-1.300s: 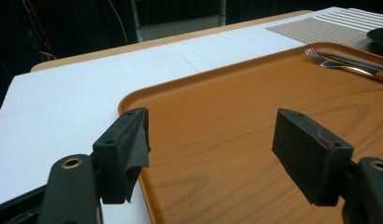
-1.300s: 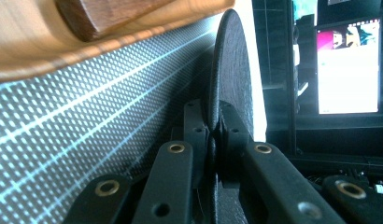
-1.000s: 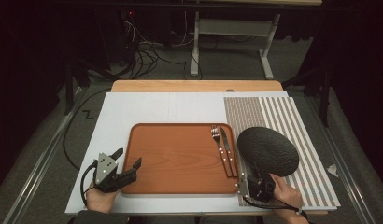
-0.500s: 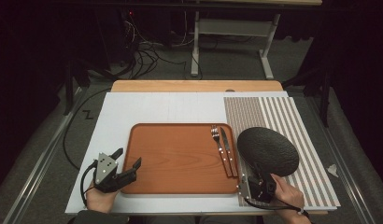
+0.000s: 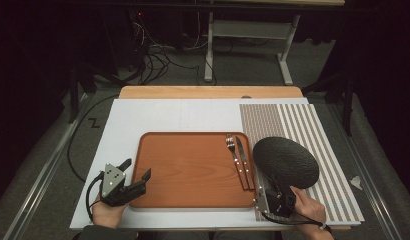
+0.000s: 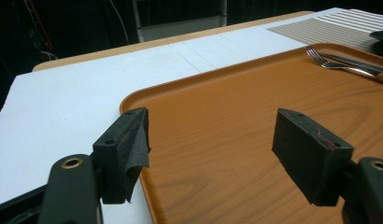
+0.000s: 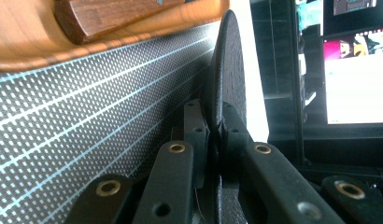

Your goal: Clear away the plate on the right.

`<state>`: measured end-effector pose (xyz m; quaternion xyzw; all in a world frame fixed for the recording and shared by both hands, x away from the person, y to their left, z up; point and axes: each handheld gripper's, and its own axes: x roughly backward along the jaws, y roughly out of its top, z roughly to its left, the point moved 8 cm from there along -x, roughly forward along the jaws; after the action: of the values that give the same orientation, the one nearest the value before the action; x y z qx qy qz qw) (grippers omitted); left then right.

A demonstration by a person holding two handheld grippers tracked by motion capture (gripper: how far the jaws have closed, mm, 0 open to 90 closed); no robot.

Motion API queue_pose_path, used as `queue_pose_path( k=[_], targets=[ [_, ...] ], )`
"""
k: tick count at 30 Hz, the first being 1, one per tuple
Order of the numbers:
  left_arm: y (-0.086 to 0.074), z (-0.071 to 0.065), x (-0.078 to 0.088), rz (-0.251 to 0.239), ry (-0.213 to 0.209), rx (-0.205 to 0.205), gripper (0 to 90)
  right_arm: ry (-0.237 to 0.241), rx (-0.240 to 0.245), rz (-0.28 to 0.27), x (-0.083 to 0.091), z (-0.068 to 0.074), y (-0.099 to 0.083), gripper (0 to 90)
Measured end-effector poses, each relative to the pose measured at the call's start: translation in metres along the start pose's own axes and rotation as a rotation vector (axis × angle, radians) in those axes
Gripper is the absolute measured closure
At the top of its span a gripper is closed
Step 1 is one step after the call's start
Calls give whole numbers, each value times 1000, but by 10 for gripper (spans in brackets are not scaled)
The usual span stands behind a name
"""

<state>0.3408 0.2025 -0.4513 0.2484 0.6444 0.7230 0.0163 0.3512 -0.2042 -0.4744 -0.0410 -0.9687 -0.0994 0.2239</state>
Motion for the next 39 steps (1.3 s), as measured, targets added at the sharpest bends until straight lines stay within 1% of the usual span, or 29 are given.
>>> queue_pose_path(
  k=[5,8,11,13,16,25,26,27,28,32,37,38,39],
  targets=[
    [0,0,-1,1,-1,1,277,-3,15,-13,1,-2,2,871],
    [0,1,0,-1,3,5,277,-3,14,-15,1,-5,2,871],
    [0,1,0,-1,4,5,277,-9,11,-27,0,-7,3,872],
    [0,1,-1,-3,5,9,277,-11,26,-19,1,-8,4,871],
    [0,2,-1,-1,5,8,277,-12,24,-26,1,-11,6,872],
    [0,2,0,-4,3,10,277,-34,63,-58,8,-23,20,873],
    [0,2,0,-4,3,10,277,-39,70,-71,8,-25,23,872],
    [0,2,0,-4,3,9,277,-38,63,-73,9,-25,24,872],
    [0,2,0,-4,3,9,277,-41,68,-76,10,-26,26,872],
    [0,2,0,-2,3,10,277,-45,85,-97,11,-28,34,872],
    [0,2,-1,-2,4,9,277,-41,96,-111,12,-27,43,873],
    [0,2,-1,-2,4,9,277,-39,105,-117,12,-27,45,872],
    [0,2,-1,-1,4,9,277,-40,105,-126,12,-27,47,873]
  ],
)
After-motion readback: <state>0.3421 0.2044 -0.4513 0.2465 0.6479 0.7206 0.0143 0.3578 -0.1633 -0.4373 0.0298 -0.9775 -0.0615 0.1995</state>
